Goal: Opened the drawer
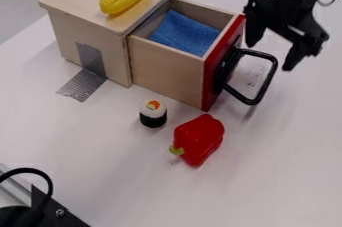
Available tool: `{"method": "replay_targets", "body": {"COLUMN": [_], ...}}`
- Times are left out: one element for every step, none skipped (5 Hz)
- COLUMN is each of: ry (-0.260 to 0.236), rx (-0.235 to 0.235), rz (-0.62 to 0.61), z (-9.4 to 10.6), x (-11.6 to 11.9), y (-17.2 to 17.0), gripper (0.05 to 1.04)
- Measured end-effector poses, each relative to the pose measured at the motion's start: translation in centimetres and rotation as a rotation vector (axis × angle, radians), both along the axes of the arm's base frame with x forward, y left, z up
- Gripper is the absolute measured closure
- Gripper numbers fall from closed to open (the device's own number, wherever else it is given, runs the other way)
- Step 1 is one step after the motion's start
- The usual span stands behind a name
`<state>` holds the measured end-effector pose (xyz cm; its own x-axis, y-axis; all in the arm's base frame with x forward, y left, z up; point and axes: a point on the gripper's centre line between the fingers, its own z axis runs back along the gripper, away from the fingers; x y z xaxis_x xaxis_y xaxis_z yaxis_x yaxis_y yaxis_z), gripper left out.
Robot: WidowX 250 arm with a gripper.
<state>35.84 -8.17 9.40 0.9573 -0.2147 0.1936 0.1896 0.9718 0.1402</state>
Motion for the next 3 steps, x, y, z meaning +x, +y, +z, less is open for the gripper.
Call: {"method": "replay_targets", "body": {"ry": [-0.001, 0.012, 0.06], "rx": [-0.036, -0.065, -0.08], "rz": [0.052, 0.108, 0.155], "z": [2.7, 3.9, 3.1], "x": [-0.5, -1.0, -2.0], "y": [0.4, 1.9, 3.7], "gripper": [0.085, 0.085, 0.085]}}
